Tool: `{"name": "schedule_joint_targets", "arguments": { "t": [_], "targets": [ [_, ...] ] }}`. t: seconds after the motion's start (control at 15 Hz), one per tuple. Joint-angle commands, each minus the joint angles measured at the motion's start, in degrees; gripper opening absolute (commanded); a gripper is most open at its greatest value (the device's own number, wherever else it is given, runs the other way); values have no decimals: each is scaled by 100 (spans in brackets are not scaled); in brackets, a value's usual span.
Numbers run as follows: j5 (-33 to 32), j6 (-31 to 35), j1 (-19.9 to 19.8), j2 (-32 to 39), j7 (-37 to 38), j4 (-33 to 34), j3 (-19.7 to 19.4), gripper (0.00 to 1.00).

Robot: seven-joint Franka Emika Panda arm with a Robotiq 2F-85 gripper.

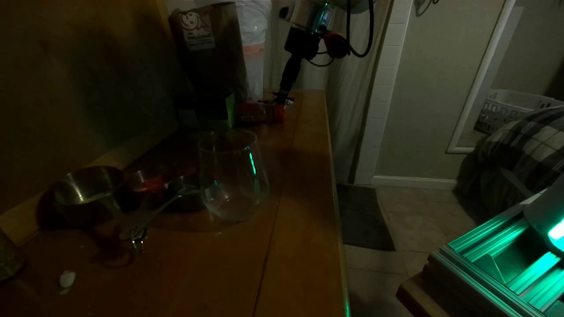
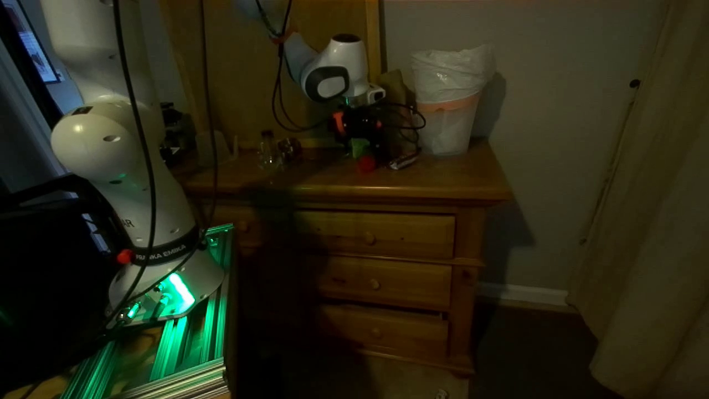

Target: Put the bottle upright

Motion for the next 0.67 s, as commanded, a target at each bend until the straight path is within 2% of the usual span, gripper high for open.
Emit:
{"name": "schedule_joint_targets", "arguments": {
  "t": [0.0,0.33,0.6],
  "targets": [
    [643,205,-167,-134,-716,-214,165,100],
    [1089,720,-244,-8,-1434,-322,206,100],
    [1663,881,-401,60,-2039,-334,426,100]
  ]
}}
